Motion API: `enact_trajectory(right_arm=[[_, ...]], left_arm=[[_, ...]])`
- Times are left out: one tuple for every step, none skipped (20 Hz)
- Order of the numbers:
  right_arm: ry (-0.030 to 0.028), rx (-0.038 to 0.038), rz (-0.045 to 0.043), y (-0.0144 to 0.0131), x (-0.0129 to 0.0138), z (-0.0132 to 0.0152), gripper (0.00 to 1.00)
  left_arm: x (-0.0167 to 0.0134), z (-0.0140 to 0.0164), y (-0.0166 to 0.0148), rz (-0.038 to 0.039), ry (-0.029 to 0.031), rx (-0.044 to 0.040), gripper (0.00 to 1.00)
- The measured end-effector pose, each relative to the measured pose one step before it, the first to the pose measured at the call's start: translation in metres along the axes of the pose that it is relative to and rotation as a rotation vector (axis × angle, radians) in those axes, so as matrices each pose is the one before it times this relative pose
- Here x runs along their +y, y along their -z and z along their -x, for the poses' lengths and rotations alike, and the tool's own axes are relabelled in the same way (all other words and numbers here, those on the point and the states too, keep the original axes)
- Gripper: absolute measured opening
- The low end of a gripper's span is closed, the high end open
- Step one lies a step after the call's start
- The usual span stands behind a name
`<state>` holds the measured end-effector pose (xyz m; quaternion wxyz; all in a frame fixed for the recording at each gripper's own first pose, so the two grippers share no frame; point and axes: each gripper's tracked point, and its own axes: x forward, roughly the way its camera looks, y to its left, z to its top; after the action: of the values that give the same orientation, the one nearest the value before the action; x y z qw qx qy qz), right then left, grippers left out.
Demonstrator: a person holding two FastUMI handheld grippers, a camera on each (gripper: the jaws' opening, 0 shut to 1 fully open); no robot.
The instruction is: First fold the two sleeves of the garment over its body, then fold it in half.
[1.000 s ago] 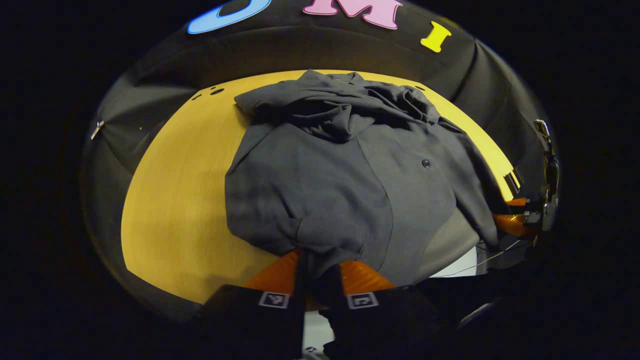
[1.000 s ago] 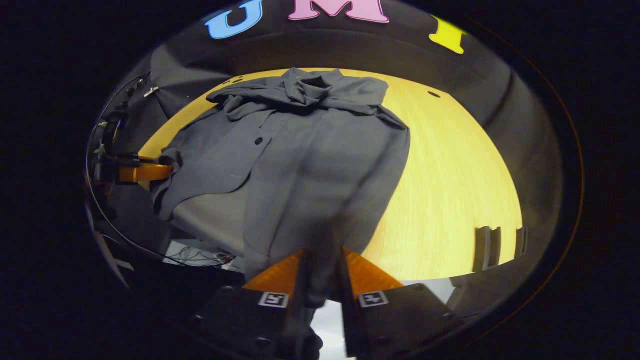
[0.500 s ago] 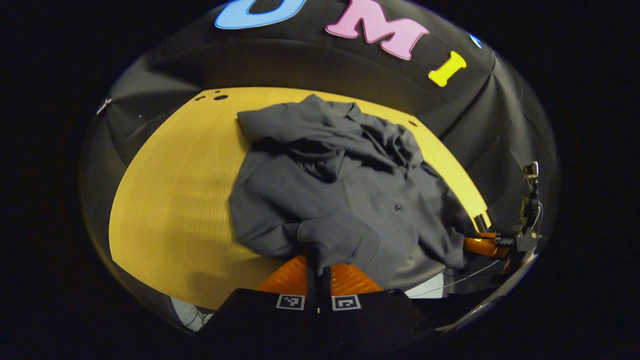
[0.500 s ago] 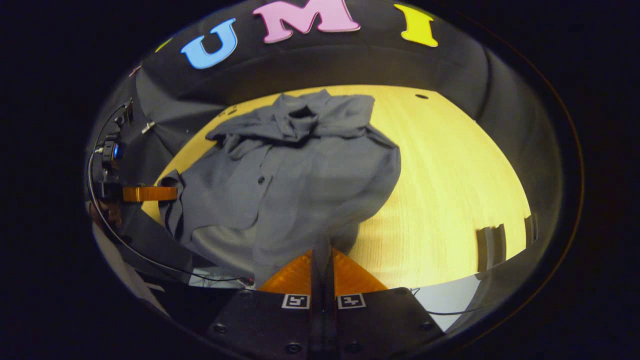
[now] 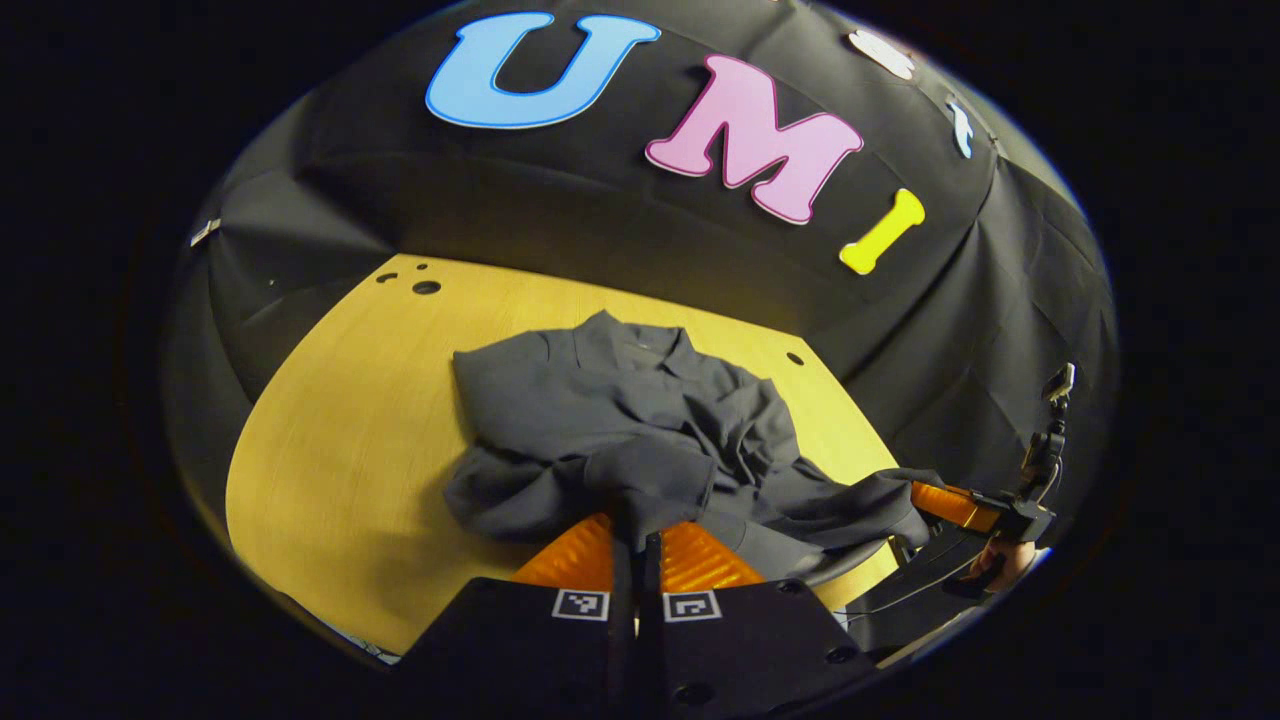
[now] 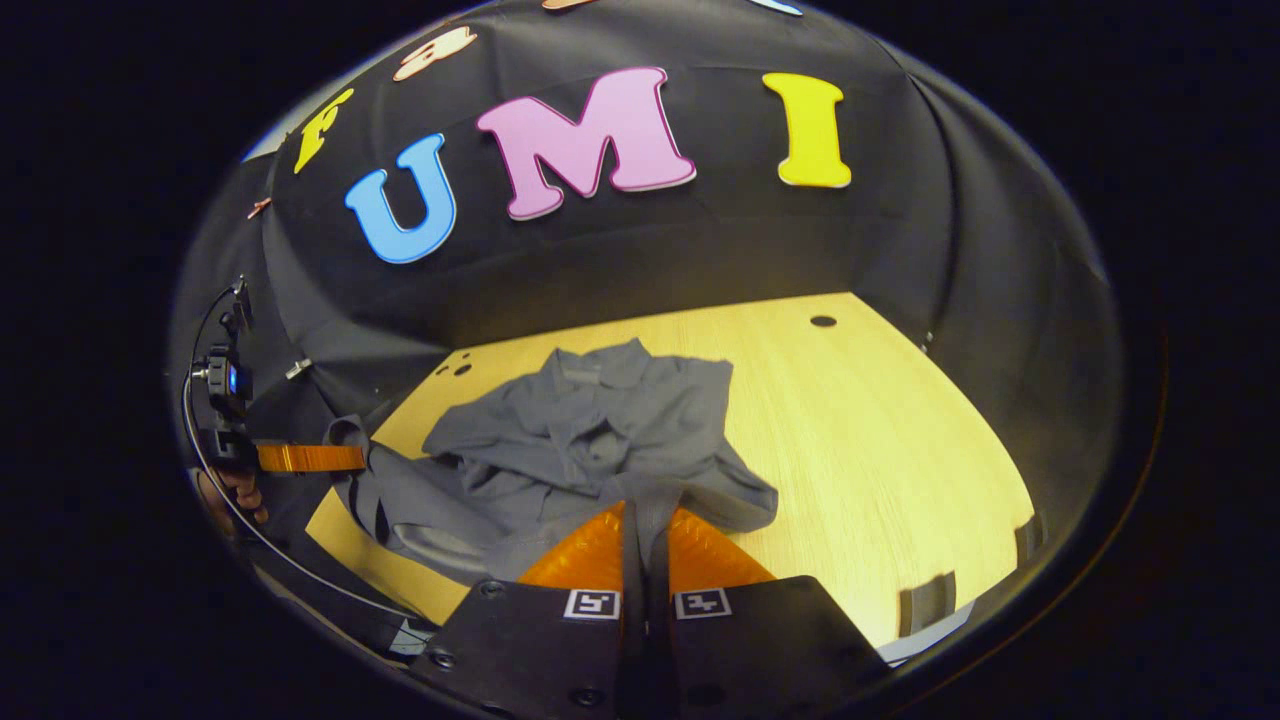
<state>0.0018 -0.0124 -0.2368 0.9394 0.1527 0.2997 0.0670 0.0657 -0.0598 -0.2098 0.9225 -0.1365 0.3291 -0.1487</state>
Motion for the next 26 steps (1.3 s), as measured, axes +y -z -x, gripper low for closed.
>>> enact_trajectory(right_arm=[[-0.00042, -0.02449, 0.00646, -0.01045, 0.00163, -0.00685, 0.05], [0.00255, -0.01447, 0.00182, -0.00708, 0.00132, -0.00793, 0.05], [0.00012, -0.02139, -0.00189, -0.00856, -0.0006, -0.00928, 0.05], [0.00385, -0.01681, 0.00021, -0.00937, 0.0002, -0.00998, 0.05], [0.00422, -0.01115, 0.00487, -0.00489, -0.00026, -0.00823, 0.05], [0.00422, -0.0165, 0.00478, -0.00773, -0.00049, -0.00889, 0.05], [0.00234, -0.01442, 0.00354, -0.00877, -0.0009, -0.01003, 0.05], [0.00078, -0.01723, 0.00314, -0.00913, 0.00001, -0.0109, 0.05], [0.00131, -0.01562, 0.00176, -0.00676, 0.00017, -0.00939, 0.05], [0.00357, -0.01353, 0.00009, -0.00697, -0.001, -0.01019, 0.05], [0.00484, -0.01254, 0.00018, -0.0068, -0.00112, -0.0119, 0.05], [0.00529, -0.00788, 0.00233, -0.00564, -0.00119, -0.01233, 0.05], [0.00559, -0.00302, 0.00252, -0.00251, -0.00085, -0.01274, 0.05], [0.00559, -0.00302, 0.00129, -0.00156, -0.00095, -0.01283, 0.05], [0.0048, -0.00033, 0.0014, -0.00075, -0.00064, -0.01235, 0.05], [0.00582, -0.00132, 0.00853, 0.00001, -0.00076, -0.01347, 0.05], [0.00631, 0.00575, 0.01227, 0.00193, -0.00162, -0.0123, 0.05], [0.00365, 0.00216, 0.00558, 0.00136, -0.00145, -0.01247, 0.05], [0.00553, 0.00154, 0.0026, 0.00133, -0.00147, -0.01345, 0.05], [0.00665, 0.00626, 0.00544, 0.00284, -0.00258, -0.0151, 0.05], [0.00835, 0.01189, 0.00835, 0.00592, -0.00362, -0.01385, 0.05], [0.00587, 0.01274, 0.00873, 0.00588, -0.00276, -0.01428, 0.05], [0.00529, 0.02066, 0.00736, 0.00867, -0.00235, -0.0146, 0.05], [0.00387, 0.01709, 0.00299, 0.00755, -0.00236, -0.01206, 0.05], [0.00262, 0.02167, 0.00276, 0.00842, -0.00291, -0.01096, 0.05], [0.00599, 0.02355, 0.00393, 0.00952, -0.00257, -0.01119, 0.05]], left_arm=[[-0.00058, -0.00454, -0.01027, 0.00303, 0.00334, -0.01653, 0.06], [-0.00124, -0.00516, -0.01099, 0.0057, 0.00337, -0.01622, 0.06], [0.00048, -0.00677, -0.00888, 0.0049, 0.00194, -0.01453, 0.06], [0.00048, -0.00501, -0.00893, 0.00274, -0.00325, -0.01468, 0.02], [0.00092, -0.00547, -0.00861, 0.00316, -0.00169, -0.01376, 0.06], [-0.00006, -0.00513, -0.00854, 0.005, -0.00166, -0.01391, 0.05], [-0.00021, -0.00547, -0.00742, 0.00384, -0.00031, -0.0124, 0.05], [0.00155, -0.00612, -0.00841, 0.00187, -0.00485, -0.01395, 0.05], [0.00215, -0.00657, -0.00859, 0.00283, -0.0036, -0.01335, 0.05], [0.00214, -0.00798, -0.00969, 0.00232, -0.004, -0.01369, 0.05], [0.00255, -0.00929, -0.00696, -0.00004, -0.00527, -0.0131, 0.05], [0.00338, -0.0092, -0.0079, -0.00143, -0.00642, -0.01031, 0.05], [0.00446, -0.00916, -0.00544, -0.00185, -0.00975, -0.00768, 0.05], [0.00612, -0.00903, -0.00433, -0.0016, -0.0102, -0.00383, 0.05], [0.00458, -0.0109, -0.00272, 0.00015, -0.01201, -0.00413, 0.05], [0.00504, -0.01094, -0.00283, 0.00328, -0.0129, -0.00076, 0.05], [0.00553, -0.01106, -0.0014, 0.00245, -0.01452, -0.00118, 0.05], [0.00561, -0.01222, -0.0023, 0.00041, -0.01415, -0.00222, 0.05], [0.00619, -0.01315, 0.00028, -0.00276, -0.01445, -0.00138, 0.05], [0.00493, -0.01394, 0.00015, -0.00065, -0.01052, 0.00183, 0.05], [0.00443, -0.01332, 0.00274, 0.00004, -0.01098, 0.00473, 0.05], [0.0049, -0.0151, 0.00332, -0.00267, -0.01071, 0.0136, 0.05], [0.00721, -0.01518, 0.00583, -0.01015, -0.01713, 0.01765, 0.05], [0.00471, -0.01133, 0.00569, -0.01077, -0.01186, 0.02041, 0.05], [0.0035, -0.01213, 0.00469, -0.01339, -0.00878, 0.01869, 0.05], [0.00372, -0.01006, 0.00705, -0.01738, -0.0111, 0.02187, 0.05]])
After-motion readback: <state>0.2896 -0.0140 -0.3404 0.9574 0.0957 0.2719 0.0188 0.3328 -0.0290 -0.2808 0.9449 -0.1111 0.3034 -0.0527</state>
